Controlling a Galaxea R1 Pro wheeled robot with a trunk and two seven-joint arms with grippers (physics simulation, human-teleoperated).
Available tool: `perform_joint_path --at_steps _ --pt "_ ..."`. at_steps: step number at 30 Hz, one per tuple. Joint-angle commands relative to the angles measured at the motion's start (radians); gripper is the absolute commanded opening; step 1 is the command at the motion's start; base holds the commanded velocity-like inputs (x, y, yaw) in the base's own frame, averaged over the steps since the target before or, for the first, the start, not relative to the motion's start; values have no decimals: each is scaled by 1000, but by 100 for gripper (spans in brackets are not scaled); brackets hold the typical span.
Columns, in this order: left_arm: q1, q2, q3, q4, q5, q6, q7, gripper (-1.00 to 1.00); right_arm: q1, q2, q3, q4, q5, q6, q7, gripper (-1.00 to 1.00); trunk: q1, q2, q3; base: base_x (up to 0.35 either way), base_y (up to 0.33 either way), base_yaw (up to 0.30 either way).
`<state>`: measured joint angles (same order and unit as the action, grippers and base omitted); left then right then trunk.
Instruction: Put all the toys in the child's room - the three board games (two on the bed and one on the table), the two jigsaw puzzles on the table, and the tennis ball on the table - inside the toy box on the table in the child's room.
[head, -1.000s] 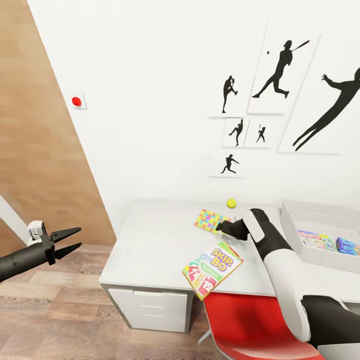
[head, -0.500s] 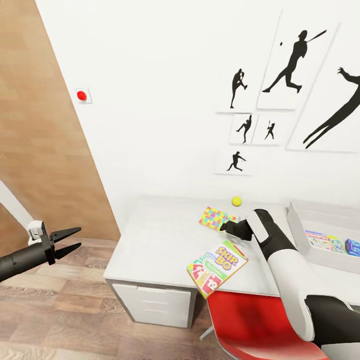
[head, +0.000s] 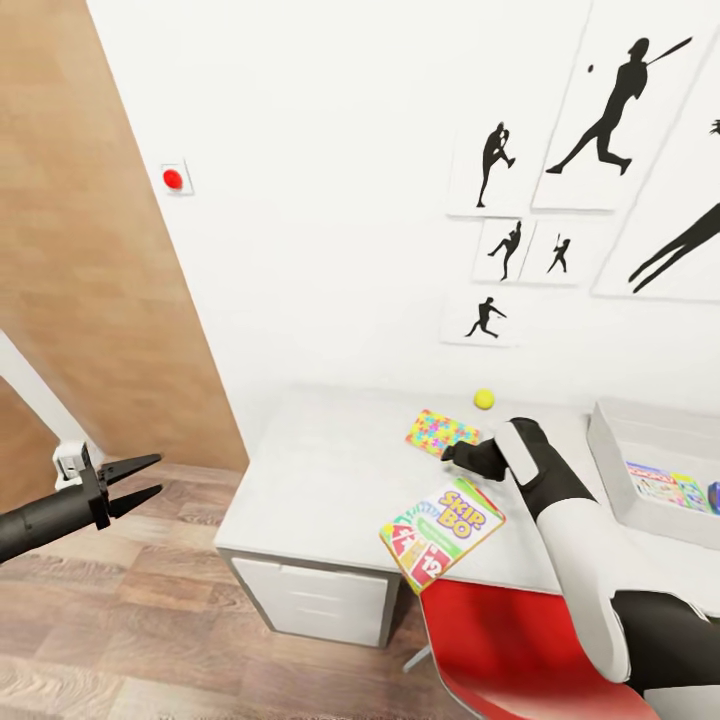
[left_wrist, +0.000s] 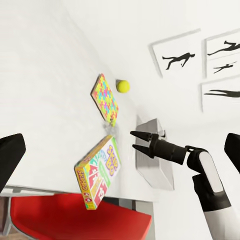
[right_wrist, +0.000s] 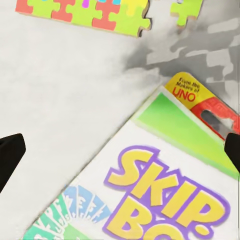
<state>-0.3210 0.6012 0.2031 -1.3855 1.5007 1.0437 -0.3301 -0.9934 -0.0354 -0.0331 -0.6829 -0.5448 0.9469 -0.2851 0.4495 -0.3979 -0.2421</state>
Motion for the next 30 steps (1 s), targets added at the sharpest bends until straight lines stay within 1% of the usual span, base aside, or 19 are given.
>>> perform_joint_path --at_steps 1,6,9,13,30 --pt "-1 0 1 0 -8 3 -9 100 -1 -4 -1 -2 -11 2 -10 100 1 -2 -4 0 -172 84" --pt "-1 0 1 0 -8 3 -9 100 -1 -18 -1 -6 -11 1 -12 100 1 -2 -11 0 -193 82" --pt "-1 0 1 0 -8 3 -9 100 -1 -26 -1 -8 -11 1 -12 100 1 -2 -16 0 -72 59" --pt "-1 0 1 0 -8 3 -9 100 0 -30 -1 -9 -10 1 -12 100 1 -2 -18 0 -25 21" --pt "-1 0 1 0 -8 3 -9 100 2 -32 1 -3 -10 -3 -12 100 1 -2 -20 0 -2 2"
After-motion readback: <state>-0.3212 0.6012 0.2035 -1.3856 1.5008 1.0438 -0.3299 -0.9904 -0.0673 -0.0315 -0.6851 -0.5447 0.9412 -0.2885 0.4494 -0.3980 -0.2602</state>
